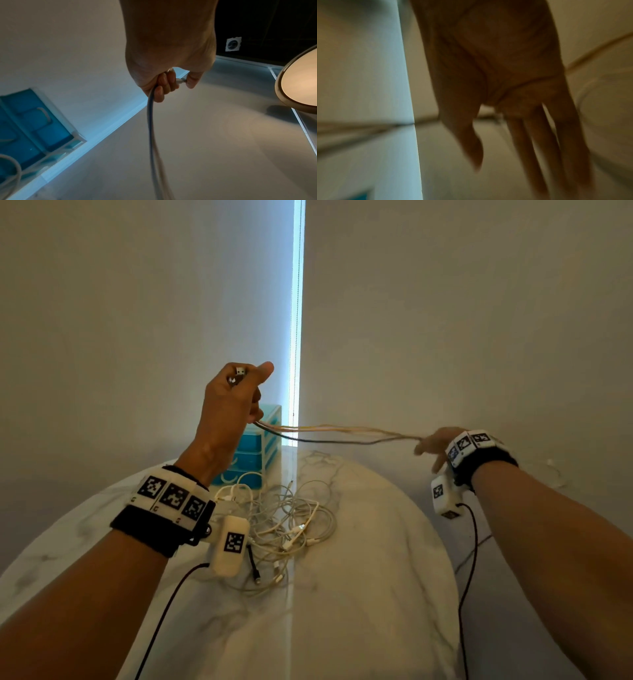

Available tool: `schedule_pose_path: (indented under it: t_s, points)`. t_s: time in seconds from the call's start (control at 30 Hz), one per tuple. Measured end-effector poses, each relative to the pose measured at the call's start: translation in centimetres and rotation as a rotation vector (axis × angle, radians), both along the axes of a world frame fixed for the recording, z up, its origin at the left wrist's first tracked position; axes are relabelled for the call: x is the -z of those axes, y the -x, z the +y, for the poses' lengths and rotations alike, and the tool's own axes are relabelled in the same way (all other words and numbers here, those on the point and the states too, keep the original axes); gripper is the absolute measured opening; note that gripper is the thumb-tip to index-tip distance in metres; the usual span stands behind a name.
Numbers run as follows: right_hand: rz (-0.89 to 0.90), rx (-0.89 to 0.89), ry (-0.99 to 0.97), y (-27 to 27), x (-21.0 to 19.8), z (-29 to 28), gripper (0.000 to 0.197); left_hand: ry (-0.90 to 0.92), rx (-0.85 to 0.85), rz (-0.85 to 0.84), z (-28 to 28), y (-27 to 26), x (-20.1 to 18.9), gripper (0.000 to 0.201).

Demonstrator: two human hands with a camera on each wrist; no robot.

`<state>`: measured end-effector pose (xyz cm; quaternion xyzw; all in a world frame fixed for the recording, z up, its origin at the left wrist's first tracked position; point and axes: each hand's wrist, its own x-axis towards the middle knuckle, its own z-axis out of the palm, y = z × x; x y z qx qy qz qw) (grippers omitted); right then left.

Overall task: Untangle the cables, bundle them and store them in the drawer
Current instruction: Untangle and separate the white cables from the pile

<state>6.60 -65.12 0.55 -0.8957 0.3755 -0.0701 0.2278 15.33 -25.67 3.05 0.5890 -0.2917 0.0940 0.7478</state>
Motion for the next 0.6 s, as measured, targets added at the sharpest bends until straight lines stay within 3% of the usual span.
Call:
schedule_pose_path:
  t_s: [0.03, 0.13, 0.2, 0.27, 0.33, 0.43, 0.5, 0.6]
  points:
    - [0.131, -0.069, -0.005, 0.4, 0.7, 0.6, 0.015, -0.010, 0.024, 0.022, -0.4, 0.1, 0.2, 0.026]
    - [0.466, -0.207, -0.015, 0.0, 2.5, 3.9, 0.025, -0.046, 0.081, 0.061, -1.3, 0.6, 1.0, 0.027]
    - [0.524, -0.241, 0.010, -1.5, 2.9, 6.1, 0.027, -0.067, 0.092, 0.070, -1.6, 0.9, 1.5, 0.028]
    - [0.355, -0.318, 0.056, -3.0, 2.7, 8.0, 0.024, -0.089, 0.084, 0.075, -1.6, 1.1, 1.7, 0.030]
    - [0.092, -0.383, -0.086, -4.2, 1.9, 10.8, 0.021, -0.084, 0.078, 0.103, -1.3, 0.9, 1.6, 0.032]
    - [-0.238, -0.628, -0.194, -5.0, 0.2, 16.2, 0.029, 0.005, 0.178, 0.203, -0.5, 0.5, 1.5, 0.032]
    - [-0.300, -0.809, -0.374, -4.8, 0.3, 19.6, 0.034, 0.039, 0.247, 0.264, 0.0, 0.1, 1.7, 0.031]
    - [-0.214, -0.922, -0.586, -4.4, 2.2, 23.1, 0.039, 0.057, 0.253, 0.297, 0.7, -1.0, 2.2, 0.032]
